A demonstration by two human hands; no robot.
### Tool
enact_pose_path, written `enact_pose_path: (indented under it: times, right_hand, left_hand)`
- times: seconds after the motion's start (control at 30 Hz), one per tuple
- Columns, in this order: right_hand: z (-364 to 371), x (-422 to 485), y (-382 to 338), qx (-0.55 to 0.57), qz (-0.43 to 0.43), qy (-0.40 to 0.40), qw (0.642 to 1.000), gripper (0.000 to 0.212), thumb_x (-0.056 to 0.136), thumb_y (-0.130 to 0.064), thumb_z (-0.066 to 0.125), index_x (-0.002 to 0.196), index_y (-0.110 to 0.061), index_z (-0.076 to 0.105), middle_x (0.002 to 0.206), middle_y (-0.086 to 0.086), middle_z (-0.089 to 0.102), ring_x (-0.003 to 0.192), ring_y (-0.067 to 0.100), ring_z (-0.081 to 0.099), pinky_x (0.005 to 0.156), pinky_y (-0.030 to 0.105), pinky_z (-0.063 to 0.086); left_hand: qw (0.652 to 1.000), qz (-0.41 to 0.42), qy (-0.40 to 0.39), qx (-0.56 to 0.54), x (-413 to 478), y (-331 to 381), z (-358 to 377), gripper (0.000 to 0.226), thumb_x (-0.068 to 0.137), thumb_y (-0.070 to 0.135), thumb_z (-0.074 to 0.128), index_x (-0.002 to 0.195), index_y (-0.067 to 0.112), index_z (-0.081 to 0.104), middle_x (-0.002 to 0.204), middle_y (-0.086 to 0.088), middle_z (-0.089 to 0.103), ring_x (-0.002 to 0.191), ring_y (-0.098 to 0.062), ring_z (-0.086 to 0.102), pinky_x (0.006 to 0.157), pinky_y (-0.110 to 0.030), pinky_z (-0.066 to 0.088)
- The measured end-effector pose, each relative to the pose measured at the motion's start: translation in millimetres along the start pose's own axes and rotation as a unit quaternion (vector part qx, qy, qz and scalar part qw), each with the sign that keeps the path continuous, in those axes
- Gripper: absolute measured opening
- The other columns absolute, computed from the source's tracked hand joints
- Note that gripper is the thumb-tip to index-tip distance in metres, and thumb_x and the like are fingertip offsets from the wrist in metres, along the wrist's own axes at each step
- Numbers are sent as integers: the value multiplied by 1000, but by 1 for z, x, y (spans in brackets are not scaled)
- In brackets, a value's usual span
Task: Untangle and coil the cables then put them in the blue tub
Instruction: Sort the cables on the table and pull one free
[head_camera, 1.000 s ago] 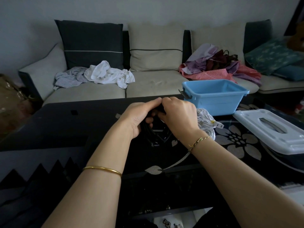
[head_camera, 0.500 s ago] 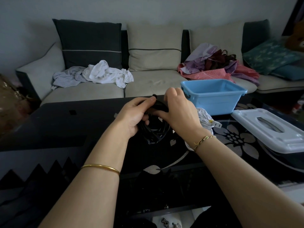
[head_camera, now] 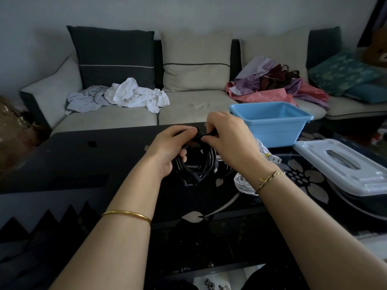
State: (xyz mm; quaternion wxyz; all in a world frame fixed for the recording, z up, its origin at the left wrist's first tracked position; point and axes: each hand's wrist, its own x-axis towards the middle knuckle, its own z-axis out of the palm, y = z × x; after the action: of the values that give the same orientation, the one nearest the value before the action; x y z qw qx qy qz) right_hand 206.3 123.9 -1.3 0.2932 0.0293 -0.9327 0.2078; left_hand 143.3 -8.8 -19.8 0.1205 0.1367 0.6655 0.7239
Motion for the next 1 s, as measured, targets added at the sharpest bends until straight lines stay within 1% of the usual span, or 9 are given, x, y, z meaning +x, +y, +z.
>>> enact_pose_path:
  times: [0.07, 0.13, 0.23, 0.33, 0.63, 0.73, 0.87, 0.93, 1.0]
  right_hand:
    - [4, 1, 0, 62, -3, 7, 998, 32, 81, -11, 66, 72, -23, 37, 95, 4, 63, 87, 27, 58, 73, 45, 49]
    - [7, 1, 3, 104, 0, 18, 994, 41, 79, -8, 64, 67, -28, 30, 95, 2, 68, 87, 27, 60, 74, 48, 51]
    - [11, 2, 5, 133, 15, 25, 991, 40, 80, -8, 62, 67, -27, 29, 94, -3, 69, 86, 24, 62, 74, 48, 51]
    - [11, 4, 3, 163, 27, 33, 986, 38, 79, -6, 60, 67, -27, 30, 94, 0, 69, 84, 26, 61, 73, 50, 51]
    - [7, 5, 0, 129, 7, 12, 992, 38, 83, -5, 60, 70, -24, 30, 91, 5, 65, 85, 28, 58, 76, 50, 48]
    - [7, 7, -2, 127, 0, 12, 992, 44, 84, -2, 58, 67, -27, 26, 90, 5, 64, 84, 28, 57, 76, 48, 47]
    - [9, 7, -4, 138, -12, 21, 990, 47, 85, 1, 57, 67, -28, 25, 90, 9, 64, 85, 29, 56, 77, 48, 47]
    - [11, 7, -5, 137, -18, 25, 990, 47, 86, 1, 57, 68, -28, 24, 88, 10, 64, 84, 28, 55, 76, 47, 47]
    - [13, 6, -5, 134, -25, 26, 990, 41, 87, 0, 57, 70, -24, 27, 87, 13, 62, 83, 28, 53, 75, 47, 45]
  left_hand:
    - [1000, 15, -6, 12, 1, 0, 1, 5, 91, 16, 63, 88, 13, 67, 72, -2, 60, 40, -8, 39, 41, -24, 37]
    - [1000, 21, -13, 16, 1, 0, 1, 5, 91, 16, 63, 89, 14, 66, 73, -2, 59, 40, -9, 39, 43, -24, 36]
    - [999, 30, -15, 24, 2, 0, 1, 5, 91, 16, 62, 90, 14, 66, 74, -2, 59, 42, -9, 39, 45, -25, 36]
    - [999, 37, -16, 17, 2, 0, 1, 7, 91, 16, 62, 96, 12, 66, 77, -3, 59, 42, -9, 38, 45, -25, 36]
    - [1000, 20, -10, 5, 0, 2, 2, 6, 91, 15, 62, 96, 14, 66, 77, -1, 60, 42, -8, 37, 42, -23, 36]
    - [1000, -7, 3, 2, 0, 4, 4, 5, 91, 18, 63, 92, 13, 65, 73, -2, 58, 41, -8, 36, 40, -22, 34]
    - [997, -59, 50, -23, -2, 9, 9, 18, 88, 30, 62, 79, 15, 66, 64, -1, 52, 41, -10, 33, 42, -23, 30]
    - [995, -65, 79, -2, 0, 7, 11, 27, 87, 40, 64, 84, 14, 69, 66, -3, 53, 42, -11, 34, 43, -24, 31]
    - [995, -65, 80, 8, 1, 5, 11, 29, 85, 40, 66, 90, 12, 68, 69, -5, 51, 41, -11, 33, 43, -25, 32]
